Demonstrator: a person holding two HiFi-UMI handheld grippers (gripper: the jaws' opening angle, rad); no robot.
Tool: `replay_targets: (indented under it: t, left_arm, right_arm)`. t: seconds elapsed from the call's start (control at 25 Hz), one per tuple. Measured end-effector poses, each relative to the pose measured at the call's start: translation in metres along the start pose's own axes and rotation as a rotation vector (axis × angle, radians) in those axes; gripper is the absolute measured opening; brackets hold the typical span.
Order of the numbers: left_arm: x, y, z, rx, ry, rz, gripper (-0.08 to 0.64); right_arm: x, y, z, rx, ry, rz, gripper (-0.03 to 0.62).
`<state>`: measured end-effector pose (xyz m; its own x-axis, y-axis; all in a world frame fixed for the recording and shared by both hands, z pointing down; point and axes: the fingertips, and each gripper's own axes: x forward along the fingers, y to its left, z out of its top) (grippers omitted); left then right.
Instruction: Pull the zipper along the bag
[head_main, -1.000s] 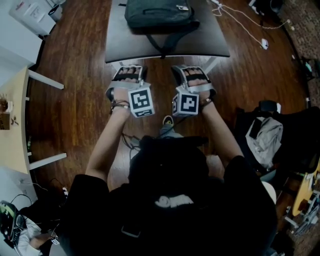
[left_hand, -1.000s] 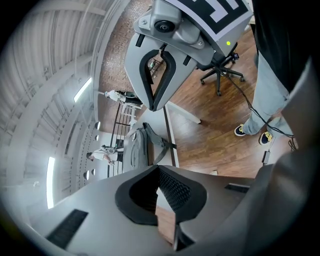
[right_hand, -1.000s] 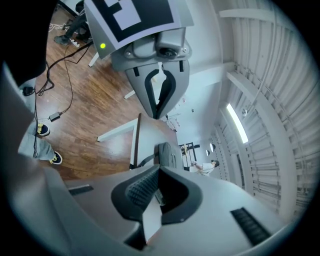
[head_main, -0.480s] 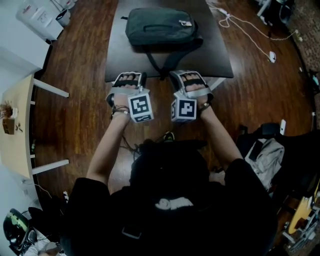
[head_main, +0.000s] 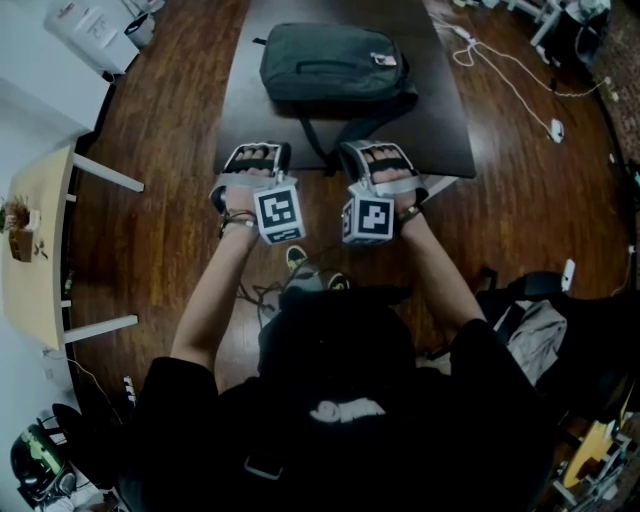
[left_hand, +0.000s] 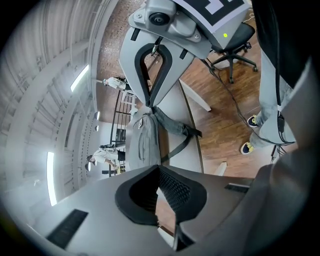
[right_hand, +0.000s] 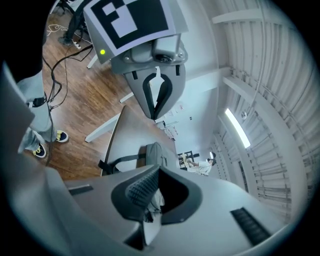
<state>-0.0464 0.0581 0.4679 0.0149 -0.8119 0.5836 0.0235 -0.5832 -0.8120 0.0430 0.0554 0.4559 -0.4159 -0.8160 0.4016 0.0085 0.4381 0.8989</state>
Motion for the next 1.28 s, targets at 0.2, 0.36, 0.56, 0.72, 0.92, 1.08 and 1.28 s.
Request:
replay_targets:
  t: [0.2, 0.36, 0.56, 0.72, 0.92, 1.08, 1.28]
  left_arm:
    - [0.021, 0.008, -0.010, -0.021, -0.005, -0.011, 0.000]
    - [0.049, 0.020, -0.019, -0.015, -0.014, -0.010, 0.000]
    - [0.089, 0.041, -0.030, -0.016, -0.042, -0.025, 0.000]
    - [0.119, 0.060, -0.040, -0.027, -0.063, -0.038, 0.000]
    - [0.146, 0.078, -0.055, -0.025, -0.077, -0.053, 0.000]
    - [0.165, 0.089, -0.068, -0.012, -0.091, -0.051, 0.000]
    - [0.184, 0.104, -0.082, -0.002, -0.109, -0.033, 0.000]
  right_arm:
    - [0.023, -0.008, 0.003, -0.003, -0.008, 0.001, 0.014]
    - [0.050, -0.014, 0.001, 0.000, 0.003, 0.015, 0.012]
    - [0.089, -0.025, -0.007, 0.012, 0.030, 0.035, 0.012]
    - [0.123, -0.037, -0.015, 0.015, 0.055, 0.043, 0.014]
    - [0.157, -0.051, -0.013, 0.029, 0.071, 0.048, 0.012]
    - [0.179, -0.057, -0.008, 0.034, 0.086, 0.052, 0.014]
    - [0.202, -0.062, -0.003, 0.032, 0.112, 0.065, 0.014]
